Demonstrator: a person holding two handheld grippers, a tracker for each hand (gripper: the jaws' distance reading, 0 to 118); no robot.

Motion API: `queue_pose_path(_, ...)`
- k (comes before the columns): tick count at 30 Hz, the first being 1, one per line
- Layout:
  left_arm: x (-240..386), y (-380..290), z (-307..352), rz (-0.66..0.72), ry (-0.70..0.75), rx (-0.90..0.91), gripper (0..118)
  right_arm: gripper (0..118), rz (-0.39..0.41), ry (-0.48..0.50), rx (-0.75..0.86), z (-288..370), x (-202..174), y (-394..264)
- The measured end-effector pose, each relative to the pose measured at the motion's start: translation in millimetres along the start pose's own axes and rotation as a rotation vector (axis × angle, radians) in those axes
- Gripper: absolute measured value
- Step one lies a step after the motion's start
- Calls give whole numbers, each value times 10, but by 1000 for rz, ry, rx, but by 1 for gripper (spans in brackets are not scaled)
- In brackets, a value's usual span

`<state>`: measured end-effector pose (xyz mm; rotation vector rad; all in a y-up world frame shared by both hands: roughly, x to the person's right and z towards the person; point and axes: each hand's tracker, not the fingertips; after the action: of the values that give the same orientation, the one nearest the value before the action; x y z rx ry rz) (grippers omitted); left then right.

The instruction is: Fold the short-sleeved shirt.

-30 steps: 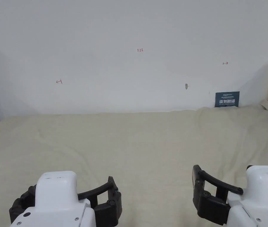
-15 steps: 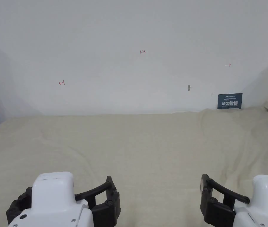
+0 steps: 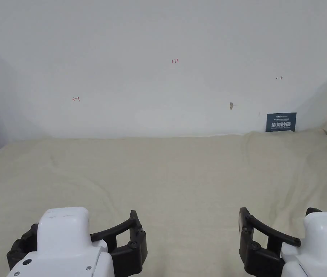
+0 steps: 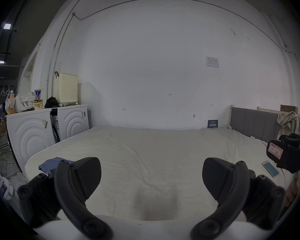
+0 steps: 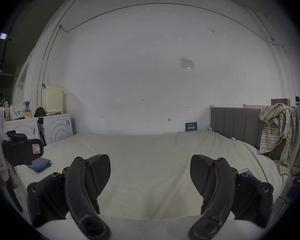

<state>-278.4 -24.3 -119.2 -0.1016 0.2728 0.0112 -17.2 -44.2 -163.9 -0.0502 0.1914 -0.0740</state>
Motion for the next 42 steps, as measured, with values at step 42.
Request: queue_pose_path(42,-14,-40,41,-11,1,8,116,97,114,-62,33,57,-52,-64)
